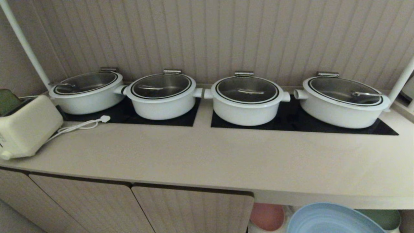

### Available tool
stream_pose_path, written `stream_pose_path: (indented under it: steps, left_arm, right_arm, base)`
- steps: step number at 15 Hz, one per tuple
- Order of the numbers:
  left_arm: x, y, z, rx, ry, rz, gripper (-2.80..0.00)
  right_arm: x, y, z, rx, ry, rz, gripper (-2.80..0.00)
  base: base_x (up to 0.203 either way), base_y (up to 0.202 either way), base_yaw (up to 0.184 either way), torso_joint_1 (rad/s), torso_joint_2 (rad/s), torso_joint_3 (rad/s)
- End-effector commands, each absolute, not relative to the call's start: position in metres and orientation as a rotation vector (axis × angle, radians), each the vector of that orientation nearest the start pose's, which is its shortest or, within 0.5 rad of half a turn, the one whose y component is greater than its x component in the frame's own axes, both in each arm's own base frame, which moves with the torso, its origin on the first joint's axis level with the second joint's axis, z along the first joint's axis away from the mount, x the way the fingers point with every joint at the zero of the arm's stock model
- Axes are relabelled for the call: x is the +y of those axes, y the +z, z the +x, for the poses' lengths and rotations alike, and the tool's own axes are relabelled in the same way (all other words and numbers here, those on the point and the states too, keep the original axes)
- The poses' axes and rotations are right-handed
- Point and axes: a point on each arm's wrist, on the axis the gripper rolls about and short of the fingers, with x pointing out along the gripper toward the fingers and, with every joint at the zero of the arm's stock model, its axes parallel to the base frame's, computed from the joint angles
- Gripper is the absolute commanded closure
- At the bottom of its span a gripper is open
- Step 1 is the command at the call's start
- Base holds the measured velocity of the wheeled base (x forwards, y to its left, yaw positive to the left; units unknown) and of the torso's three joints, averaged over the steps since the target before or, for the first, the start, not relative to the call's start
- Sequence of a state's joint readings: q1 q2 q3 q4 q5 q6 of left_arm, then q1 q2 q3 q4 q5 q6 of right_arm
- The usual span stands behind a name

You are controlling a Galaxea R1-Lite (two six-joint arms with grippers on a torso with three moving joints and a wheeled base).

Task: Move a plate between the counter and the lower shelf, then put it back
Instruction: Put the plate in the cupboard

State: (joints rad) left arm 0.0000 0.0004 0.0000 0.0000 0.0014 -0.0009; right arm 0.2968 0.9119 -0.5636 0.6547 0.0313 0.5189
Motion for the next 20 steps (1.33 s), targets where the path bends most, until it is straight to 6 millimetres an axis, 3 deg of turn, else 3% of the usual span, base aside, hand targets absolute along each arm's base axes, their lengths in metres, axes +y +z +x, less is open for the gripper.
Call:
stream_pose_path:
  steps: [1,20]
  left_arm:
    - [0.0,0.0755,-0.0228,0.0,0.002,-0.002,0.0]
    - [0.0,0.0756,-0.0228,-0.002,0.002,-0.003,0.0]
  right_arm:
    - [0.0175,0.1587,0.0546,1.052,0.033,0.341,0.0]
    - [0.0169,0.1526,0.051,1.069,0.05,0.351,0.0]
  base:
    - [0.0,0.0,0.0,0.0,0.0,0.0]
    - [0.0,0.0,0.0,0.0,0.0,0.0]
